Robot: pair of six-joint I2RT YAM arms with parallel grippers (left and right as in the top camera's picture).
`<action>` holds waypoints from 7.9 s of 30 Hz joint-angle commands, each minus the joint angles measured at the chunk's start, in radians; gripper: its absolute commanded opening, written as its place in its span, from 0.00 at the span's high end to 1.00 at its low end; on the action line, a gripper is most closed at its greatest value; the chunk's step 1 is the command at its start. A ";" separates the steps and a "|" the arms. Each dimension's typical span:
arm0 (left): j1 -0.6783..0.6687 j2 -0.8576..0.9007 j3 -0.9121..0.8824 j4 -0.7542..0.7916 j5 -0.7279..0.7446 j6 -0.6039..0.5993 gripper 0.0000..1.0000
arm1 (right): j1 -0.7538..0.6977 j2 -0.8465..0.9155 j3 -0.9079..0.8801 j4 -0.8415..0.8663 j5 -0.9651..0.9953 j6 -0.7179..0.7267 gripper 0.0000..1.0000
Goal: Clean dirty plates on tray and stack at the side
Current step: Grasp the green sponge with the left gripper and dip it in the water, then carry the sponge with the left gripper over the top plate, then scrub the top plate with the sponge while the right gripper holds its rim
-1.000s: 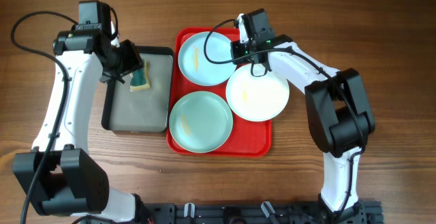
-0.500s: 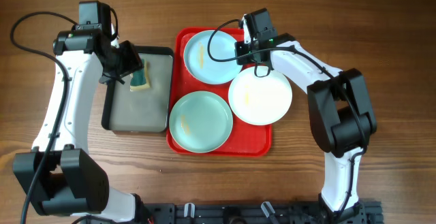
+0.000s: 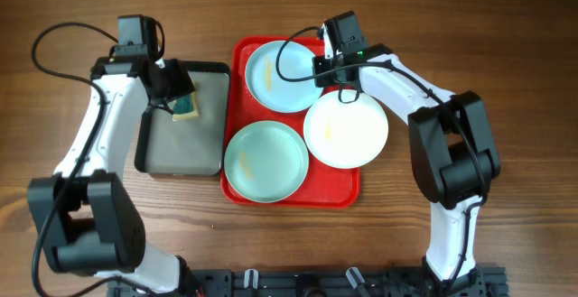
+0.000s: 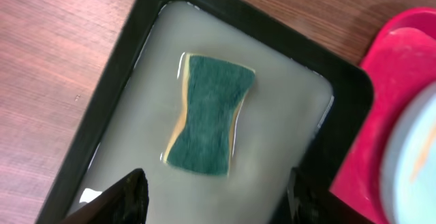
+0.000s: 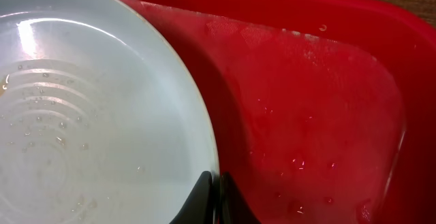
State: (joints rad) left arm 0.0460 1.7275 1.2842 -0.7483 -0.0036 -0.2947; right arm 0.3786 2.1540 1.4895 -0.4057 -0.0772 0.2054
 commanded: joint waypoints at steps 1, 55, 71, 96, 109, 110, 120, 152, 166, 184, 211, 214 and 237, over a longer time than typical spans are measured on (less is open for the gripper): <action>-0.004 0.067 -0.026 0.044 -0.017 0.036 0.36 | -0.006 -0.003 -0.004 -0.021 0.028 0.008 0.95; -0.005 -0.061 -0.027 0.160 -0.016 0.186 0.96 | -0.006 -0.002 -0.006 -0.024 0.025 0.033 0.96; -0.038 -0.291 -0.028 0.022 -0.016 0.377 0.96 | -0.006 -0.002 -0.006 -0.010 0.025 -0.022 0.96; -0.077 -0.174 0.095 0.126 0.047 0.143 0.96 | -0.006 -0.002 -0.006 -0.002 -0.036 -0.014 0.94; -0.325 0.208 0.172 0.304 0.183 0.006 0.96 | -0.006 -0.002 -0.006 -0.010 -0.035 0.030 0.96; -0.332 0.227 0.172 0.329 0.183 -0.017 0.96 | -0.006 -0.002 -0.006 -0.010 -0.035 0.030 0.96; -0.370 0.316 0.173 0.333 0.114 -0.061 0.96 | -0.006 -0.002 -0.006 -0.008 -0.035 0.030 0.96; -0.373 0.402 0.178 0.349 0.054 -0.053 0.76 | -0.006 -0.002 -0.006 -0.004 -0.035 0.030 0.95; -0.378 0.396 0.174 0.338 -0.002 -0.054 0.96 | -0.006 -0.002 -0.006 -0.006 -0.035 0.029 0.96; -0.378 0.396 0.172 0.341 -0.002 -0.054 0.96 | -0.006 -0.002 -0.006 -0.005 -0.035 0.029 0.96; -0.376 0.341 0.255 0.315 0.091 -0.054 0.96 | -0.006 -0.002 -0.006 0.003 -0.036 0.030 0.96; -0.407 0.399 0.255 0.323 0.038 -0.054 0.96 | -0.006 -0.002 -0.006 0.003 -0.036 0.030 0.96; -0.423 0.503 0.259 0.312 0.512 -0.106 0.96 | -0.006 -0.002 -0.006 0.009 -0.081 0.028 0.96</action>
State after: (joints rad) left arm -0.3954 2.2265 1.5551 -0.4385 0.4355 -0.3882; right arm 0.3645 2.1544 1.4872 -0.4061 -0.1116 0.2310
